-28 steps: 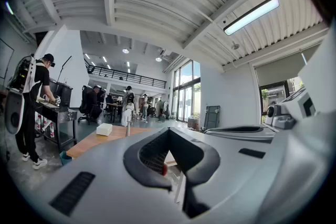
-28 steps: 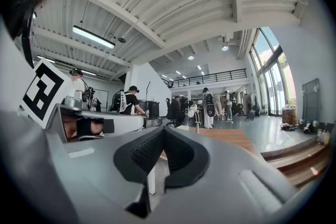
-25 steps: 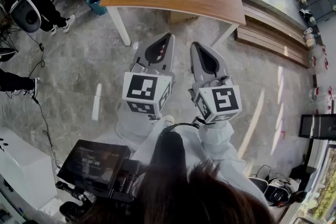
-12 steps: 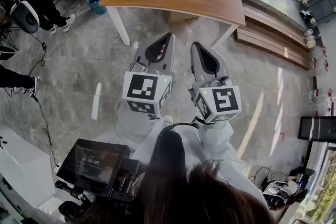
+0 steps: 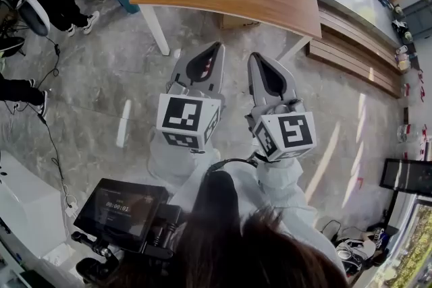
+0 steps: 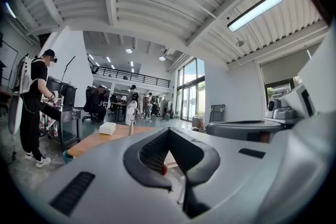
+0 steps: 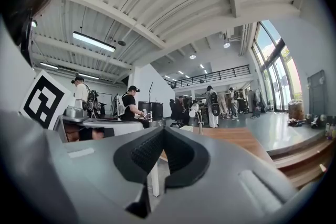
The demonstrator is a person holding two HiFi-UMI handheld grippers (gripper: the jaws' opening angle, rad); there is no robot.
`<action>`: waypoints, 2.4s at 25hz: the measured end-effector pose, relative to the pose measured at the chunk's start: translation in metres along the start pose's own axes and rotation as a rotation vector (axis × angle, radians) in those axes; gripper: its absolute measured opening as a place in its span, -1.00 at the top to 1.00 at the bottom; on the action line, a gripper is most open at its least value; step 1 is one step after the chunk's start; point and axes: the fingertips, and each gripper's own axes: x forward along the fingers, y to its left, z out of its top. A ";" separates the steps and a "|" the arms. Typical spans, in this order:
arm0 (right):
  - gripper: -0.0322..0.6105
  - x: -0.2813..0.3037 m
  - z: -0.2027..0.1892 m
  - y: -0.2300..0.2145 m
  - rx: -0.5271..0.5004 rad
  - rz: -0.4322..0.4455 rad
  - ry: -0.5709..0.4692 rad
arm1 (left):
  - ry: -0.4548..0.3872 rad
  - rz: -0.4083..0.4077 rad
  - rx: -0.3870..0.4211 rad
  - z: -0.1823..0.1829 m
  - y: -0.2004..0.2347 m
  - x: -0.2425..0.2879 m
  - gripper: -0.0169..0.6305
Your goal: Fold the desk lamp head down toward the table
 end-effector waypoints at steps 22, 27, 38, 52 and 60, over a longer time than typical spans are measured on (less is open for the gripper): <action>0.90 0.322 -0.018 -0.156 0.024 -0.078 0.041 | 0.053 -0.011 0.017 0.004 0.221 0.282 0.94; 0.90 0.375 -0.040 -0.208 0.046 -0.107 0.074 | 0.104 0.005 -0.010 -0.023 0.259 0.342 0.94; 0.90 0.495 -0.052 -0.312 0.043 -0.048 0.119 | 0.152 -0.008 -0.036 -0.048 0.330 0.492 0.94; 0.89 0.591 -0.102 -0.354 0.081 0.060 0.203 | 0.327 -0.342 -0.251 -0.050 0.362 0.589 0.94; 0.76 0.625 -0.166 -0.339 0.027 0.216 0.299 | 0.436 -0.619 -0.605 -0.035 0.362 0.603 0.70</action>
